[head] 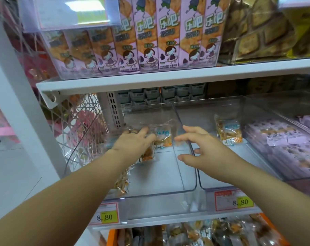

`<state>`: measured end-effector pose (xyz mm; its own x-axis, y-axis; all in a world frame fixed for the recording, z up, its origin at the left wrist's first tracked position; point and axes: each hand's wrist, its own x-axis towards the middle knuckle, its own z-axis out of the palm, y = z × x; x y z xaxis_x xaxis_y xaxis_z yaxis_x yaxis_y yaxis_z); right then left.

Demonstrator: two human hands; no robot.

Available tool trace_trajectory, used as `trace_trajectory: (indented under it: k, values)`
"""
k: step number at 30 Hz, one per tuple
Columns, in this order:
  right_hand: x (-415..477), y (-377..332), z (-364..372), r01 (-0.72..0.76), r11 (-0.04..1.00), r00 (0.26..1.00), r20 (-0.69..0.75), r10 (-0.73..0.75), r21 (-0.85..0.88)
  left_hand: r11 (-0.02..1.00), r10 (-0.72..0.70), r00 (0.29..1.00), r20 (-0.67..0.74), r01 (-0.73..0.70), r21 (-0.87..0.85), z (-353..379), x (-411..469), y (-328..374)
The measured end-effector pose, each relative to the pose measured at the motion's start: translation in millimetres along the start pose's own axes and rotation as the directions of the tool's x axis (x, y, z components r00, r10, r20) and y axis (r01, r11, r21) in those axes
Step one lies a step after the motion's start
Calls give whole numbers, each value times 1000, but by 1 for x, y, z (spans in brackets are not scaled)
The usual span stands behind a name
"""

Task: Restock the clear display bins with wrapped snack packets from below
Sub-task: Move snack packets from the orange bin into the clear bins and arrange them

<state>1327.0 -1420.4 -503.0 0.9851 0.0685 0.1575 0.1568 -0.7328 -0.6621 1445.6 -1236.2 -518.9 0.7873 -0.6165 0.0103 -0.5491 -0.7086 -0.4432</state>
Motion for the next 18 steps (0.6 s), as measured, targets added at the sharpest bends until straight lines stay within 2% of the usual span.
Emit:
trace_trajectory:
  k: [5,10,14,18]
  values:
    - [1,1,1,11,1000,1000,-5,-11,6,999,-49,999,-18,48,-13,5,3,-4]
    - [-2,0,3,19,1000,1000,8,-19,3,996,-77,993,88,81,-44,7,7,-6]
    - [-1,-2,2,7,1000,1000,-3,-7,15,980,-82,985,153,108,-166,3,3,-10]
    - [-11,-6,-3,15,1000,999,-36,-16,-27,955,-101,990,100,125,-269,-9,-9,-8]
